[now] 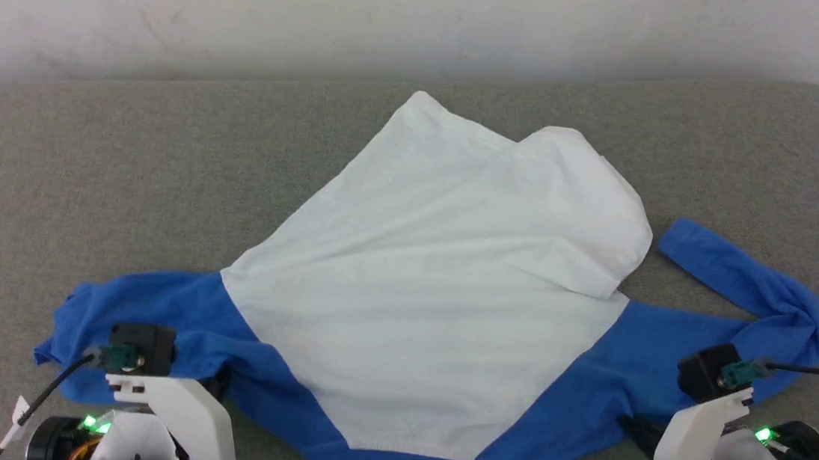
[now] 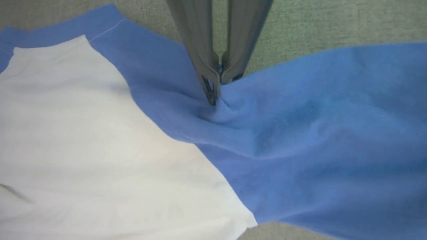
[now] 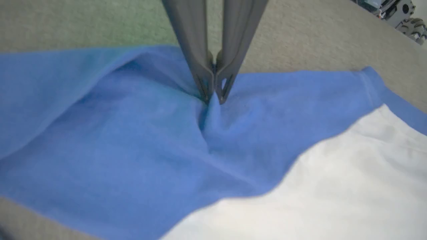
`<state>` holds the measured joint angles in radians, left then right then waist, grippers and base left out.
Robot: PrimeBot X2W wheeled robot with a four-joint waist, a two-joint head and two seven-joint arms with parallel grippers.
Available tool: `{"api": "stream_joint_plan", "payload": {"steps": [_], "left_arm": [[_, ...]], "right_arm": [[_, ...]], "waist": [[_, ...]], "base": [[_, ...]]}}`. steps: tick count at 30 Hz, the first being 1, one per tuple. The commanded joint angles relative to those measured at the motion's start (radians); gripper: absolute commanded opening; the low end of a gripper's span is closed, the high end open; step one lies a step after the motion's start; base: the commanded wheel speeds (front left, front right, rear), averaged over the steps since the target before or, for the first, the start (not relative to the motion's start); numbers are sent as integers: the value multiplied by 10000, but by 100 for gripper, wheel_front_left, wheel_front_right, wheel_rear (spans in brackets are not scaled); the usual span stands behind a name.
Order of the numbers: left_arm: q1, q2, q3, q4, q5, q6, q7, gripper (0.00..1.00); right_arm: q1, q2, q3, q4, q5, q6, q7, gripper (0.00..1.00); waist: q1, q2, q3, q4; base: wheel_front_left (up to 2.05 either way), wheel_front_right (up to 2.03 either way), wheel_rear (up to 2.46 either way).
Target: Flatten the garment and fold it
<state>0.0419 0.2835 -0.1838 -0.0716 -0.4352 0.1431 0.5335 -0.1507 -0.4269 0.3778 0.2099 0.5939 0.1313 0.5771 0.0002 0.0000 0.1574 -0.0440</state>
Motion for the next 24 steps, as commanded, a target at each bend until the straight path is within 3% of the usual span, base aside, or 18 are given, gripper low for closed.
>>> {"api": "stream_joint_plan", "payload": {"steps": [1, 6, 16, 24], "left_arm": [[70, 35, 152, -251, 89, 100, -323, 0], [-109, 217, 558, -1143, 441, 320, -1188, 0], [-2243, 975, 1271, -3130, 1010, 219, -2077, 0], [-5397, 1588, 1353, -3075, 1267, -174, -1973, 0]], "right_arm": [[169, 19, -76, -380, -8, -6, -513, 0], [269, -313, -1266, -2269, -449, -6, -1470, 0], [-697, -419, -3670, -5982, -1581, -6, -1448, 0], [-3426, -852, -4849, -6203, -1164, -6, -1208, 0]], "waist": [[-2, 0, -216, -21], [-2, 0, -639, -66], [-2, 0, -969, -100], [-2, 0, -593, -52]], "base": [[0, 0, 0], [0, 0, 0], [0, 0, 0], [0, 0, 0]]}}
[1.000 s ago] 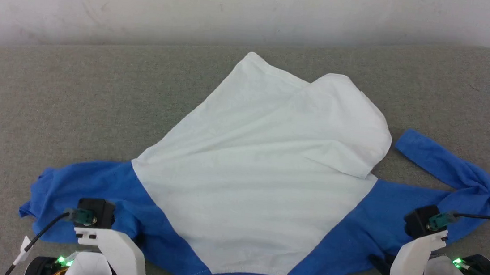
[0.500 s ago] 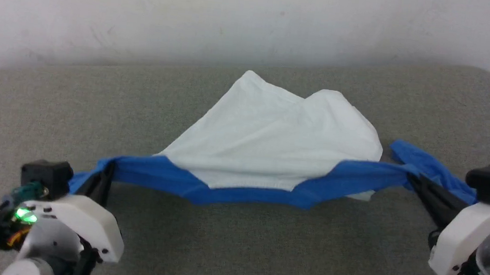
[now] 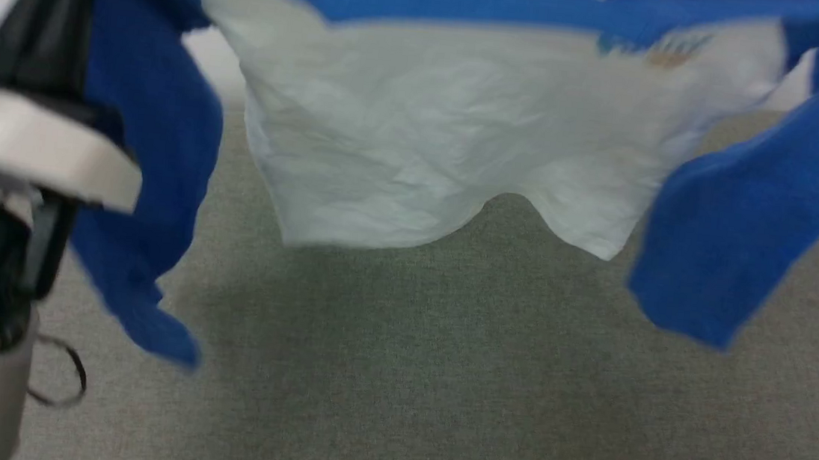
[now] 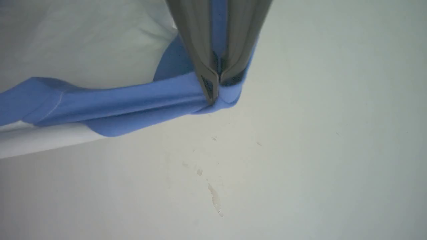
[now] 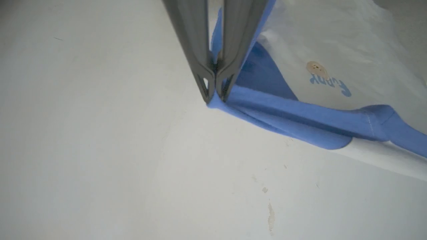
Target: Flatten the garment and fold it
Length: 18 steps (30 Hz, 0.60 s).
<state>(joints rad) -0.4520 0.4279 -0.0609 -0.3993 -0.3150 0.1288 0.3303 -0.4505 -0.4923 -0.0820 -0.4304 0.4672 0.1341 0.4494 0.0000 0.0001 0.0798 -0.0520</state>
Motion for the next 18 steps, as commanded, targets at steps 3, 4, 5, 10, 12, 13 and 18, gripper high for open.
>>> {"api": "stream_joint_plan", "payload": {"steps": [3, 4, 5, 10, 12, 13, 18], "left_arm": [[-1773, 201, -125, 897, 15, -303, 238, 0], [-1773, 201, -125, 897, 15, -303, 238, 0], [-2623, 203, -277, 1579, 3, -457, 325, 0], [-4259, 129, -568, 3301, 38, -751, 281, 0], [-5060, 59, -697, 4239, 105, -882, 82, 0], [-5461, 16, -751, 4707, 147, -939, -74, 0], [-7173, -161, -1006, 6810, 511, -1114, -1197, 0]], "right_arm": [[-1529, -538, -279, 842, 422, -34, 178, 0], [-1529, -538, -279, 842, 422, -34, 178, 0], [-2268, -763, -100, 1452, 636, -34, 174, 0], [-3775, -1117, 632, 2890, 959, -34, -116, 0], [-4553, -1320, 1176, 3675, 1044, -34, -442, 0], [-4930, -1449, 1492, 4054, 1043, -34, -634, 0], [-6774, -1508, 2938, 5817, 1131, -34, -1979, 0]], "waist": [[0, -1, 540, 55], [0, -1, 540, 55], [0, -1, 865, 33], [0, -1, 1626, -52], [0, -1, 1973, -78], [0, -1, 2139, -97], [0, -1, 2673, -236]], "base": [[0, 0, 0], [0, 0, 0], [0, 0, 0], [0, 0, 0], [0, 0, 0], [0, 0, 0], [0, 0, 0]]}}
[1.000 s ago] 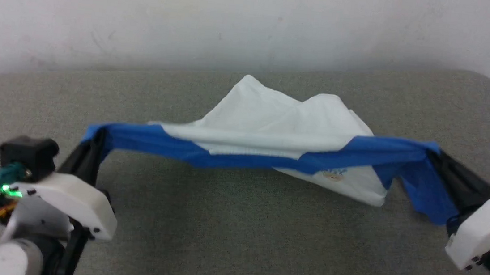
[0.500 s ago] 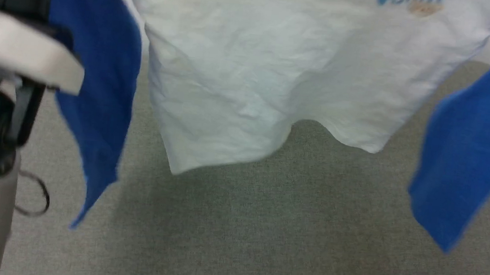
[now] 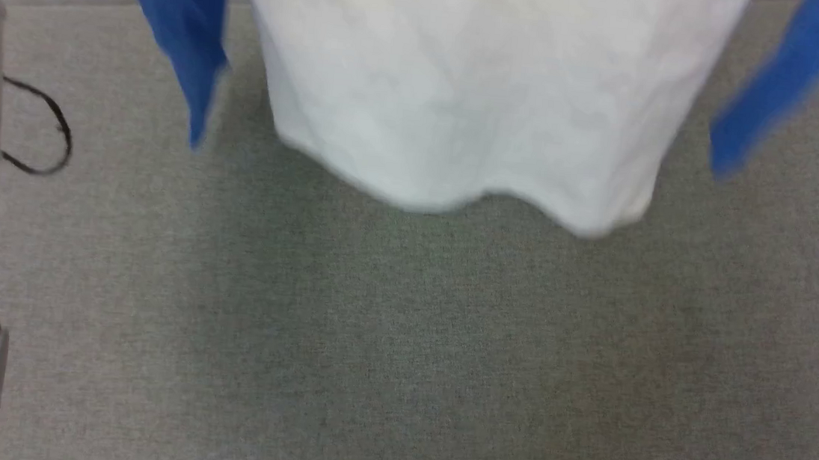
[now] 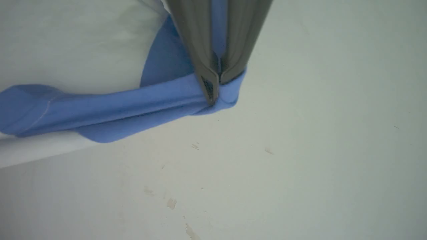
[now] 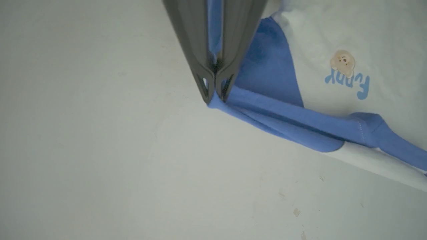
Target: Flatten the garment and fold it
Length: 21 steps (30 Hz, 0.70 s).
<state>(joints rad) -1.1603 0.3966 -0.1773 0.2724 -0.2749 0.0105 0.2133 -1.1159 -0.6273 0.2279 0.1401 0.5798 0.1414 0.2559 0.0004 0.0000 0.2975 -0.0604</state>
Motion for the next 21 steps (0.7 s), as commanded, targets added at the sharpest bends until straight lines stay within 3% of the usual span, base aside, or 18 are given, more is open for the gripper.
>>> {"api": "stream_joint_plan", "payload": {"steps": [1, 6, 10, 21], "left_arm": [[-391, 102, 126, 448, 179, 77, -267, 0], [-1379, -121, 3, 2133, 331, 76, -1216, 0], [-1267, -393, 128, 3348, 99, 110, -2078, 0], [1156, -1454, 619, 5678, -933, 165, -3897, 0]], "right_arm": [[-466, -150, 136, 407, -40, -107, -331, 0], [-1725, 208, 1487, 1950, -82, -107, -1611, 0], [-1941, 666, 2530, 3077, 244, -107, -2337, 0], [-250, 1457, 4626, 5344, 1659, -107, -3834, 0]], "waist": [[-4, 0, 582, -171], [-4, 0, 850, -227], [-4, 0, 1013, -211], [-4, 0, 885, 91]], "base": [[0, 0, 0], [0, 0, 0], [0, 0, 0], [0, 0, 0]]}}
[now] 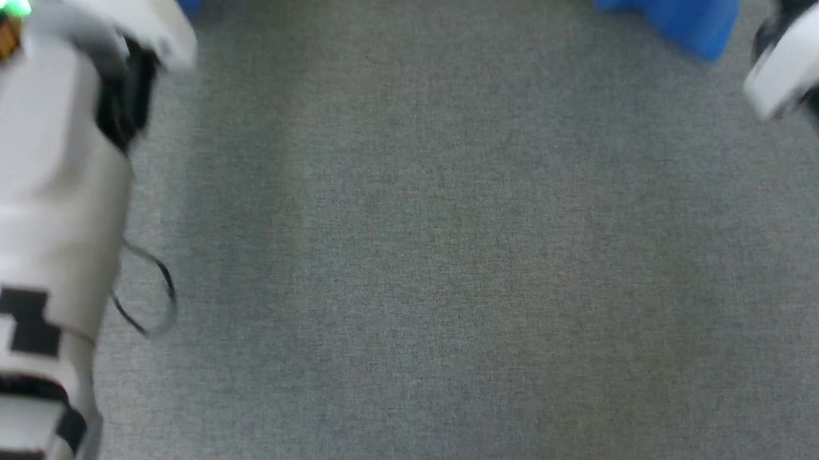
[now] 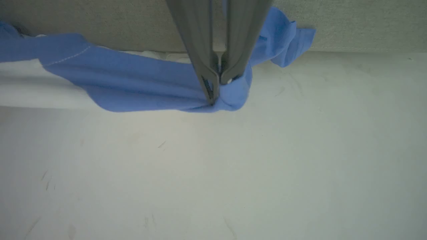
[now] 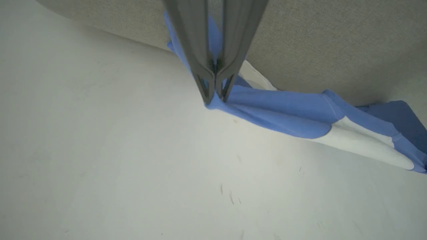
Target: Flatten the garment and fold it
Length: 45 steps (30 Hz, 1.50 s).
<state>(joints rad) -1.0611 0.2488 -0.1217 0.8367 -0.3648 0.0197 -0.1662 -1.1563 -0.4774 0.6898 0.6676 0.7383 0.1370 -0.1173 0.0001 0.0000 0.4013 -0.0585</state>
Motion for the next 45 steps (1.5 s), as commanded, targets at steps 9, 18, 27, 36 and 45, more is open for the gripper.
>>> {"api": "stream_joint_plan", "payload": {"steps": [9, 18, 27, 36, 45], "left_arm": [[4197, -255, 358, -768, -538, 98, -732, 0], [9504, 9, 306, -5409, -510, 1178, 707, 0], [13589, 287, 268, -9891, -454, 2653, 3338, 0], [15309, 320, 94, -10940, -885, 3268, 5310, 0], [15125, -86, -124, -10082, -1458, 2951, 5303, 82]], "right_arm": [[3204, -257, 281, -289, 269, -63, -1170, 0], [7213, -936, -1451, -2892, -837, -63, -672, 0], [11685, 186, -4751, -6154, -2583, -63, 1686, 0], [14425, 1741, -6105, -7805, -3677, -63, 3819, 0], [14704, 2044, -5674, -7595, -3788, -63, 4348, 82]], "waist": [[-1, 0, -1515, 21], [-1, 0, -2646, 9], [-1, 0, -3026, -77], [-1, 0, -3000, -11], [-1, 0, -2943, -1]], "base": [[0, 0, 0], [0, 0, 0], [0, 0, 0], [0, 0, 0], [0, 0, 0]]}}
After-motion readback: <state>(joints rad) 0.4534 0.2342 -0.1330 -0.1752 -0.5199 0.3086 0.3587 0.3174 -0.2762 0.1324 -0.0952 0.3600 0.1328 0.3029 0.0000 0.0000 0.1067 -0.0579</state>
